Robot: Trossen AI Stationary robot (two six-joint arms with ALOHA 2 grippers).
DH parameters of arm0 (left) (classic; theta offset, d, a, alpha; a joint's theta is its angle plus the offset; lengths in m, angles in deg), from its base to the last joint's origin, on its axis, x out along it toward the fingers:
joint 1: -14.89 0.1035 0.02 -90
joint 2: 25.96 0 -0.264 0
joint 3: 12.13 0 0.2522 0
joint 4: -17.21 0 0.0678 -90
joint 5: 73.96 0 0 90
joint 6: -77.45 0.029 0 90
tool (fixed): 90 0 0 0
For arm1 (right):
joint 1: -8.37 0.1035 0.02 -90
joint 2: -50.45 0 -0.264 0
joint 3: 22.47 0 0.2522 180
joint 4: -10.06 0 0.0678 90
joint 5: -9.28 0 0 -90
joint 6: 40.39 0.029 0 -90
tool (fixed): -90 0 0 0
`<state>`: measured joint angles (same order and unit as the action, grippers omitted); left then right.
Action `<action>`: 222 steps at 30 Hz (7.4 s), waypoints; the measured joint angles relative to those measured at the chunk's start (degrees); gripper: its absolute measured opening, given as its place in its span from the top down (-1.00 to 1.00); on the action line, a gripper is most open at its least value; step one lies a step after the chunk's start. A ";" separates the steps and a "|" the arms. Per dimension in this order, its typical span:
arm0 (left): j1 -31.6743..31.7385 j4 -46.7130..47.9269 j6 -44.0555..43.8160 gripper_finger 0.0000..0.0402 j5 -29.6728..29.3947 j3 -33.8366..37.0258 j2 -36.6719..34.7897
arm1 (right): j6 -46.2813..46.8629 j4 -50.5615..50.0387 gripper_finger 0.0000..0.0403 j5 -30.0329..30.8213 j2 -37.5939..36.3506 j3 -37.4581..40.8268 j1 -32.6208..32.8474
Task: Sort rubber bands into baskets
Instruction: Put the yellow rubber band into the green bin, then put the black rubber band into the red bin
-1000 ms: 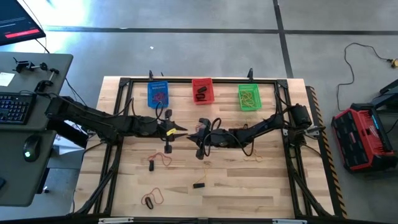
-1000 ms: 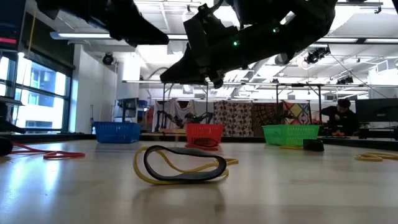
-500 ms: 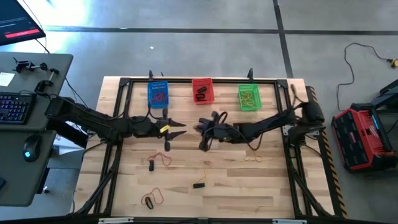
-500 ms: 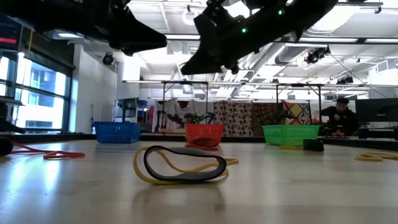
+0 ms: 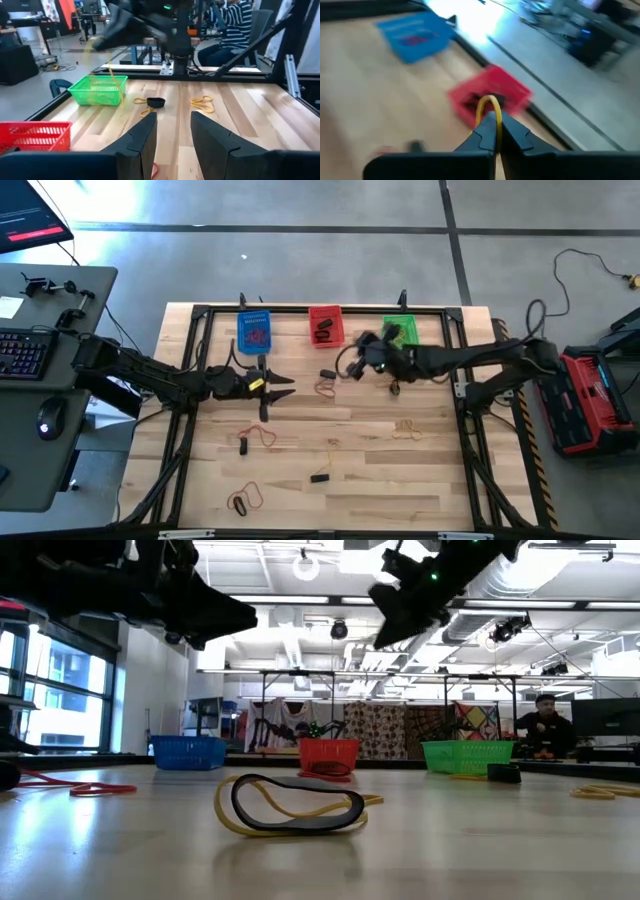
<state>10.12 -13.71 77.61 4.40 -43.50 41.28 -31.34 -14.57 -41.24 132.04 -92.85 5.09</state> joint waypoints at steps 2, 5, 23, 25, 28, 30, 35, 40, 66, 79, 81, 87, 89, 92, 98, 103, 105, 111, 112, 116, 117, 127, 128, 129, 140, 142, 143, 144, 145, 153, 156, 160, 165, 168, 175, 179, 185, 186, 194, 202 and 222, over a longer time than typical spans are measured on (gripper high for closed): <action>0.00 0.15 0.00 0.44 0.85 0.00 0.00 | -0.04 -2.55 1.00 1.54 -1.64 0.00 -1.94; 0.00 0.22 0.00 0.44 1.04 0.00 0.00 | 0.06 -5.00 1.00 2.57 -3.79 0.00 -5.14; 0.00 1.94 -0.59 0.44 1.03 0.00 0.04 | 5.99 -19.24 1.00 5.71 -4.83 1.36 -20.61; 0.00 1.97 -0.59 0.44 1.03 0.00 0.04 | 6.76 -19.85 1.00 5.71 -4.83 1.36 -21.23; 0.00 1.99 -0.59 0.44 1.02 0.00 0.04 | 8.28 -20.95 1.00 5.67 -4.80 1.36 -21.82; 0.00 2.03 -0.59 0.44 1.04 0.00 0.04 | 9.62 -21.94 1.00 5.67 -4.74 1.36 -21.89; 0.00 2.44 -0.58 0.44 1.03 0.00 0.07 | 13.99 -23.98 1.00 5.29 -4.70 2.45 -21.88; 0.00 2.44 -0.35 0.44 1.01 0.00 0.07 | 16.52 -20.80 1.00 3.48 -4.68 8.51 -23.53; 0.00 2.38 1.45 0.44 0.60 -0.02 0.07 | 18.04 -14.53 1.00 -21.21 3.74 10.56 -38.83; 0.00 2.38 1.55 0.44 0.60 -0.02 0.07 | 15.12 -14.76 0.77 -24.32 7.63 7.82 -40.46; 0.00 2.38 1.55 0.44 0.60 -0.03 0.07 | 15.30 -14.63 0.67 -24.34 8.16 7.82 -40.66; 0.00 2.40 1.55 0.44 0.58 -0.04 0.07 | 14.73 -14.55 0.40 -23.49 8.30 7.82 -42.41; 0.00 2.40 1.56 0.44 0.60 -0.04 0.07 | 13.91 -15.03 0.37 -23.78 7.98 7.53 -42.92; 0.00 2.39 1.92 0.44 0.59 -0.04 0.07 | 12.34 -18.89 0.37 -24.79 7.78 5.02 -43.30; 0.07 2.91 1.70 0.44 0.58 -0.04 0.07 | 7.27 -22.63 0.68 -22.09 7.45 0.34 -38.18; 0.11 3.86 1.92 0.44 0.58 -0.04 0.07 | 3.90 -17.34 0.94 -21.48 5.12 0.69 -32.35; 0.11 4.09 1.97 0.44 0.58 -0.04 0.07 | 3.91 -16.47 0.92 -21.52 3.54 0.76 -30.17; 0.13 4.49 1.97 0.44 0.58 -0.04 0.07 | 5.19 -15.62 0.98 -20.10 -0.32 0.76 -21.67; 0.13 4.50 1.97 0.44 0.58 -0.04 0.07 | 5.59 -15.64 0.98 -19.27 -0.49 0.78 -20.12; 0.13 4.54 1.04 0.44 0.58 -0.04 0.07 | 8.53 -15.67 0.99 -15.64 -0.59 0.95 -14.12; 0.13 4.59 0.83 0.44 0.58 -0.04 0.07 | 9.24 -15.09 0.99 -14.99 -0.59 1.35 -12.58; 0.13 5.88 1.02 0.44 0.60 -0.04 0.07 | 20.49 -6.87 1.00 -11.81 -0.59 10.71 0.41; 0.13 5.92 1.09 0.44 0.58 -0.04 0.07 | 21.54 -4.81 1.00 -11.66 -0.59 12.10 1.54; 0.15 5.91 1.09 0.44 0.58 -0.04 0.07 | 22.60 -2.55 1.00 -11.64 -0.59 13.57 2.64; 0.15 5.88 0.96 0.44 0.58 -0.04 0.07 | 27.04 20.70 1.00 -11.49 -0.57 27.07 12.54; 0.15 5.88 0.96 0.44 0.58 -0.04 0.07 | 27.04 22.27 1.00 -11.45 -0.57 27.93 13.94; 0.15 5.86 0.96 0.44 0.59 -0.04 0.07 | 27.04 22.79 1.00 -11.29 -0.57 28.04 14.52; 0.15 5.87 0.96 0.44 0.59 -0.04 0.07 | 27.02 22.94 1.00 -10.81 -0.57 28.02 15.13; 0.15 5.85 0.96 0.44 0.58 -0.04 0.07 | 27.00 22.90 1.00 -10.23 -0.57 27.98 15.67; 0.15 5.85 0.96 0.44 0.58 -0.04 0.07 | 26.35 25.27 0.88 -8.08 -0.57 27.82 18.69; 0.15 5.85 0.96 0.44 0.60 -0.04 0.07 | 25.40 26.69 0.74 -7.05 -0.57 27.80 19.95; 0.15 5.85 0.96 0.44 0.58 -0.04 0.07 | 25.44 28.23 0.55 -5.45 -0.57 27.78 21.35; 0.15 5.85 0.97 0.44 0.59 -0.04 0.07 | 25.44 29.21 0.40 -5.09 -0.55 27.76 22.11; 0.15 5.85 0.98 0.44 0.58 -0.04 0.07 | 25.51 29.19 0.35 -4.93 -0.55 27.76 22.09; 0.15 5.85 0.96 0.44 0.58 -0.04 0.07 | 25.54 29.19 0.32 -4.90 -0.55 27.76 22.19; 0.15 5.88 0.80 0.44 0.58 -0.04 0.07 | 23.78 28.84 0.32 -2.63 -0.55 27.53 23.65; 0.15 5.90 0.12 0.44 0.59 -0.04 0.07 | 18.18 25.33 0.32 -1.50 -0.51 22.33 26.32; 0.15 5.90 0.06 0.44 0.60 -0.04 0.07 | 17.09 24.74 0.32 -1.86 -0.51 21.33 26.69; 0.15 6.00 -0.11 0.44 0.59 -0.04 0.07 | 11.15 21.86 0.32 -4.18 2.99 14.07 29.85; 0.15 6.38 -0.09 0.44 0.60 -0.04 0.07 | 13.38 11.46 0.32 -8.80 12.67 0.70 31.80; 0.15 13.33 -0.01 0.44 4.11 -0.04 0.07 | 32.29 -17.66 0.11 -18.02 40.07 -35.94 39.03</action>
<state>10.27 -0.38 77.60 8.51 -43.54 41.35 0.95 -32.22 -59.27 172.11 -128.79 44.12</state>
